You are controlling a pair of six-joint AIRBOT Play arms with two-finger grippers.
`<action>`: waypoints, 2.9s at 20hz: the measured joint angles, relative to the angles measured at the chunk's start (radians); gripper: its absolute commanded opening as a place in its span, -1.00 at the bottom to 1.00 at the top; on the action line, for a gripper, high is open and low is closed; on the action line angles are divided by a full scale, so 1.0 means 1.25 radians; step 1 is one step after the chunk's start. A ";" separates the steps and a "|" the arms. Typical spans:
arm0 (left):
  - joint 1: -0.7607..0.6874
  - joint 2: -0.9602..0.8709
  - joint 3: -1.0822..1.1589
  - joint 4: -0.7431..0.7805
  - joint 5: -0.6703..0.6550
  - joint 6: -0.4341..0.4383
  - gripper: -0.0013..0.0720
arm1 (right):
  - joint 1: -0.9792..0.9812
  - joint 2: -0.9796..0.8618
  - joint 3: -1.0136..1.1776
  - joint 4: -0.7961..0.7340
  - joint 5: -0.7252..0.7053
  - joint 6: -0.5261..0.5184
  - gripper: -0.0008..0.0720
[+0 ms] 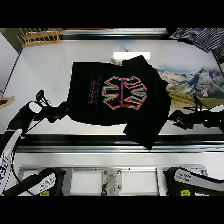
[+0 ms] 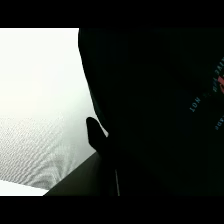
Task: Fold the clothes and pants, and hang the long-sleeved shirts on hangers.
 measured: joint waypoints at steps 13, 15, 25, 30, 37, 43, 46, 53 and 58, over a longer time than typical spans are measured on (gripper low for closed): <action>0.025 0.053 0.018 0.001 -0.004 0.008 -0.95 | 0.111 -0.023 0.037 0.111 -0.070 -0.082 -0.94; 0.050 0.110 0.064 0.001 -0.017 0.008 -0.95 | 0.115 0.042 0.108 0.073 -0.038 -0.078 -0.94; 0.099 0.533 0.497 0.005 -0.048 0.008 -0.95 | 0.118 0.480 0.569 -0.016 -0.030 -0.046 -0.94; 0.101 0.655 0.590 0.005 -0.018 0.008 -0.95 | 0.118 0.638 0.609 -0.017 -0.090 -0.020 -0.94; 0.101 0.536 0.575 0.004 -0.121 0.007 -0.95 | 0.118 0.592 0.616 -0.020 0.015 0.085 -0.94; 0.086 0.254 0.409 -0.002 -0.173 0.006 -0.95 | 0.169 0.282 0.615 -0.099 0.211 0.131 -0.94; 0.054 0.089 0.370 -0.003 -0.140 0.012 -0.95 | 0.232 0.088 0.617 -0.203 0.227 0.159 -0.94; 0.005 -0.256 0.517 -0.004 -0.053 0.027 -0.95 | 0.311 -0.216 0.691 -0.280 0.054 0.213 -0.94; 0.010 -0.323 0.587 -0.004 -0.043 0.027 -0.95 | 0.305 -0.242 0.709 -0.305 0.003 0.228 -0.94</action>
